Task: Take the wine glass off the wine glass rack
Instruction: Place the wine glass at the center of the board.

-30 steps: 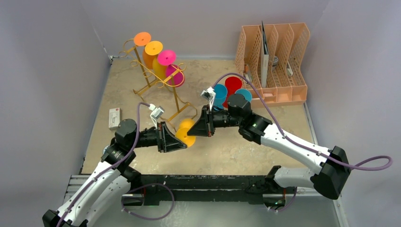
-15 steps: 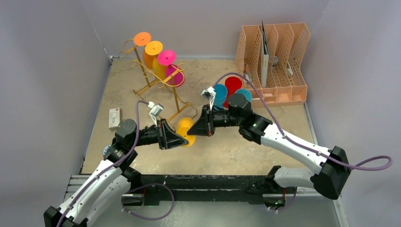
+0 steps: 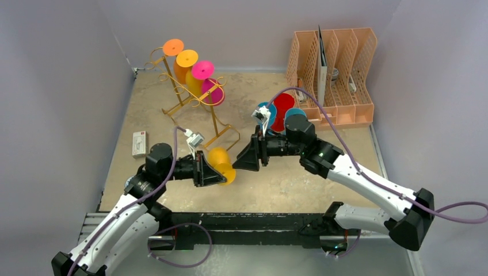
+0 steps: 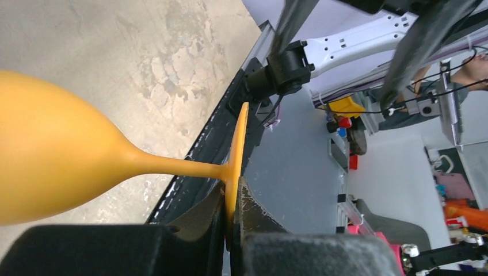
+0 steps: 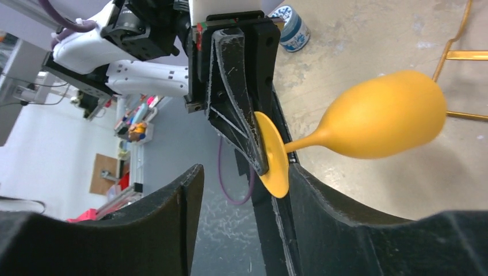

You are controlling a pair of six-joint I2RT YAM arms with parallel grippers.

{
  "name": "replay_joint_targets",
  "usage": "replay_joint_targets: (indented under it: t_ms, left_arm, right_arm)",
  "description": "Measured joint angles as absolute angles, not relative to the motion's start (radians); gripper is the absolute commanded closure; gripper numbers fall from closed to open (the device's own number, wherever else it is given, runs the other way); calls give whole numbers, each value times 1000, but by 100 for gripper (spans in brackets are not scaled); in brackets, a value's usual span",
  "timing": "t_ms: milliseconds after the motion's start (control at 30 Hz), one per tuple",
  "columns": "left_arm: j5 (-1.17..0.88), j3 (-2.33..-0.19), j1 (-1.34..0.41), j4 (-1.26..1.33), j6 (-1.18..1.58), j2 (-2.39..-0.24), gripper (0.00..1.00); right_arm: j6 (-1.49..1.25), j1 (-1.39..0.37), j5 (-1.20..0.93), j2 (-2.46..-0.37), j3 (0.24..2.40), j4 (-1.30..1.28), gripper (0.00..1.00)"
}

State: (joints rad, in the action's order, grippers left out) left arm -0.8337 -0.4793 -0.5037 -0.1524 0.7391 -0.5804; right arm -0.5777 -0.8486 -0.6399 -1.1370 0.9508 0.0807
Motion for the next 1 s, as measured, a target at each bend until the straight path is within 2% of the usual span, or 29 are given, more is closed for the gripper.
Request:
replay_joint_targets:
  t_ms: [200, 400, 633, 1000]
  left_arm:
    - [-788, -551, -521, -295, 574, -538, 100]
    - [-793, -614, -525, -321, 356, -486, 100]
    - [-831, -646, -525, -376, 67, -606, 100]
    - [-971, -649, -525, -435, -352, -554, 100]
  right_arm:
    - [-473, -848, -431, -1072, 1067, -181, 34]
    - [-429, -809, -274, -1074, 1137, -361, 34]
    - [-479, -626, -352, -1143, 1189, -443, 32]
    - [-471, -617, -600, -1164, 1230, -406, 31]
